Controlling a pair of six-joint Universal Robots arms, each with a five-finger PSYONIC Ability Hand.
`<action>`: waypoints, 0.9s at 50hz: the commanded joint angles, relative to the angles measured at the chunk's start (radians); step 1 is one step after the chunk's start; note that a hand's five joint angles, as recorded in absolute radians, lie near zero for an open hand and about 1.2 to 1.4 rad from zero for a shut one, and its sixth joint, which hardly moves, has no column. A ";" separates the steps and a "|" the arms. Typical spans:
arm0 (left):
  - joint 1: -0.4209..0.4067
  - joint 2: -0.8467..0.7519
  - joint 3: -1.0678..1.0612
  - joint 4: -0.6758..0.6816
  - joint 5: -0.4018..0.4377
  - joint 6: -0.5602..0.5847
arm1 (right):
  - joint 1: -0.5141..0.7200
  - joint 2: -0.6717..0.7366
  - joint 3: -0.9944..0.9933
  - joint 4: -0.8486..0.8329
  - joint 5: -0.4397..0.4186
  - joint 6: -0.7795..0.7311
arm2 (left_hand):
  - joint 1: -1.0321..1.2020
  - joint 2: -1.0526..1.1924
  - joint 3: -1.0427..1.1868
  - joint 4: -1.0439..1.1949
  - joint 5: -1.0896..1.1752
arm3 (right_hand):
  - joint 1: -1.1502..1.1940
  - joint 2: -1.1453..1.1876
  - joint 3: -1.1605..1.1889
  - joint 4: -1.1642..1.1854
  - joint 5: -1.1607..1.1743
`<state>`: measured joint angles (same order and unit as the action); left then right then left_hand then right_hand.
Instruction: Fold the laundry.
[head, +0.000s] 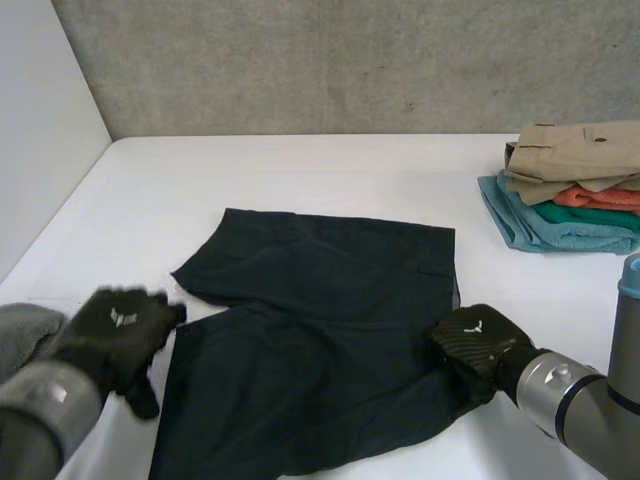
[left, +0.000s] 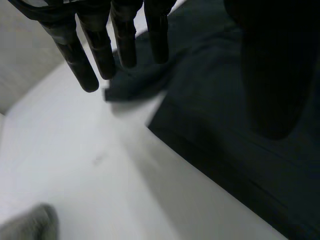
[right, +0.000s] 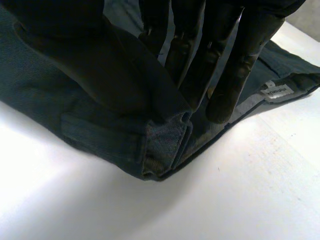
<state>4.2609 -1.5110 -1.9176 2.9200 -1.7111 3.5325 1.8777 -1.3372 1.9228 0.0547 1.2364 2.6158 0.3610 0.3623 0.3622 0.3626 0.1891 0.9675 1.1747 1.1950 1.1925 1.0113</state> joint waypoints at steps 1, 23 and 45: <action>-0.055 0.117 -0.175 -0.064 0.005 -0.056 | 0.000 0.029 -0.004 -0.055 -0.003 0.081 | 0.061 0.060 0.060 0.059 0.058 | 0.429 0.222 0.201 0.204 0.210; -0.179 -0.183 -0.161 0.128 -0.108 -0.066 | -0.028 0.015 0.036 -0.081 0.011 0.079 | 1.035 1.034 1.034 1.034 1.033 | 0.429 0.222 0.201 0.204 0.210; -0.208 0.112 -0.195 -0.140 -0.147 0.103 | -0.130 -0.270 0.067 0.459 -0.003 -0.439 | 1.035 1.034 1.034 1.034 1.033 | 0.429 0.222 0.201 0.204 0.210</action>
<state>4.0763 -1.4032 -2.0793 2.9589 -1.8636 3.5493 1.8239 -1.5106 1.9653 0.2015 1.2343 2.4771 1.1230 1.1929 1.1878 1.1978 1.0125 0.9675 1.1747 1.1950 1.1925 1.0113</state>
